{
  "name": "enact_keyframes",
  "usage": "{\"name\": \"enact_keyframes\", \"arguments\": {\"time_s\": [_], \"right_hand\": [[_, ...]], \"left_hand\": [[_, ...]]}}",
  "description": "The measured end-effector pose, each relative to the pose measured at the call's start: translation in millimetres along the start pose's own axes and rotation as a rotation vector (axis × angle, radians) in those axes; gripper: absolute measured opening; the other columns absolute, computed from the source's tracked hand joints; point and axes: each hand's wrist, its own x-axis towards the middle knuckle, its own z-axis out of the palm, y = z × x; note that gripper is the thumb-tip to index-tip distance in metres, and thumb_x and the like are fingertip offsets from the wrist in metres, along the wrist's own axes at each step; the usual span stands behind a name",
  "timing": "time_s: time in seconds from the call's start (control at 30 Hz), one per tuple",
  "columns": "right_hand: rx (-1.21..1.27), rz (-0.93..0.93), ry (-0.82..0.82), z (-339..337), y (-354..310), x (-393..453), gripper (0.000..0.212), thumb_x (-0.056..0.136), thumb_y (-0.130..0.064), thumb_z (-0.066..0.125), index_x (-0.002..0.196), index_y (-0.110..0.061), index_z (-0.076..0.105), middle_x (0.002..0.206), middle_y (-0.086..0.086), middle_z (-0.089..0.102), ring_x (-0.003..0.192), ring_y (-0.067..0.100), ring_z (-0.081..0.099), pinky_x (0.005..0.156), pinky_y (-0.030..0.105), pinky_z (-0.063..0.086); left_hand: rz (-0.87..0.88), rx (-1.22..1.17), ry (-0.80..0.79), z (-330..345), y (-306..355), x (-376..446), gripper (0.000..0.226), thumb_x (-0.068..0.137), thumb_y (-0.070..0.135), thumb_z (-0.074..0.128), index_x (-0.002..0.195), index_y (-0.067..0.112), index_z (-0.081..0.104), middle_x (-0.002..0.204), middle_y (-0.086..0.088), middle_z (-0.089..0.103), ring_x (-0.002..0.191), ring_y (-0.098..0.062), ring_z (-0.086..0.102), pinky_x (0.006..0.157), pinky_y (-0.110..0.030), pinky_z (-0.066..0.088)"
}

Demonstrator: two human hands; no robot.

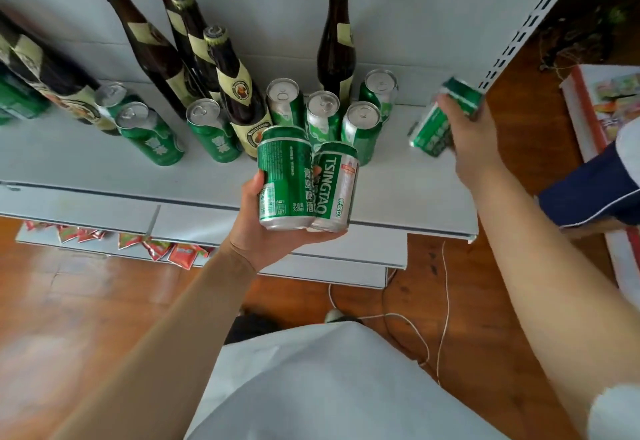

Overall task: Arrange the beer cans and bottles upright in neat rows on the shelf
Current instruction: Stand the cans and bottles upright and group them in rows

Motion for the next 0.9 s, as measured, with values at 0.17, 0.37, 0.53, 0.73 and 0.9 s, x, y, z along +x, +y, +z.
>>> {"name": "enact_keyframes", "arguments": {"time_s": [0.17,0.37,0.53,0.73,0.9], "right_hand": [[0.092,0.320,-0.470,56.7,-23.1,-117.5,0.043,0.080,-0.048,0.062,0.115,-0.024,0.062,0.108,0.009,0.072,0.104,0.028,0.068,0.083,0.044,0.057],[0.322,0.438,-0.565,175.7,-44.6,-179.0,0.035,0.085,-0.048,0.059,0.107,-0.024,0.071,0.112,0.009,0.071,0.102,0.025,0.069,0.091,0.048,0.051],[0.331,0.452,-0.702,304.1,-54.4,-224.9,0.029,0.090,-0.044,0.055,0.093,-0.025,0.077,0.108,0.010,0.072,0.097,0.025,0.069,0.085,0.045,0.054],[0.205,0.467,-0.860,467.8,-63.9,-289.7,0.036,0.087,-0.048,0.055,0.105,-0.022,0.073,0.110,0.011,0.072,0.098,0.028,0.070,0.085,0.048,0.053],[0.182,0.464,-0.995,594.6,-67.1,-326.7,0.040,0.089,-0.044,0.056,0.120,-0.020,0.065,0.116,0.012,0.070,0.108,0.029,0.066,0.099,0.053,0.047]], "left_hand": [[0.085,0.084,-0.066,-11.6,25.0,-23.3,0.088,0.077,0.050,0.073,0.146,0.011,0.034,0.149,-0.021,0.038,0.137,-0.048,0.032,0.107,-0.079,0.011],[0.251,0.081,0.058,-37.6,85.8,-104.6,0.090,0.075,0.049,0.075,0.146,0.010,0.036,0.151,-0.021,0.035,0.140,-0.051,0.024,0.104,-0.081,0.010],[0.415,0.120,0.240,-91.4,137.5,-207.1,0.089,0.073,0.054,0.075,0.144,0.011,0.042,0.147,-0.025,0.041,0.137,-0.053,0.031,0.106,-0.078,0.018],[0.476,0.051,0.342,-164.5,213.5,-341.4,0.083,0.073,0.054,0.075,0.140,0.011,0.050,0.146,-0.024,0.045,0.134,-0.049,0.040,0.108,-0.074,0.023],[0.515,-0.021,0.351,-236.8,274.5,-419.8,0.078,0.072,0.052,0.075,0.136,0.013,0.055,0.141,-0.020,0.052,0.127,-0.043,0.049,0.105,-0.069,0.033]]}}
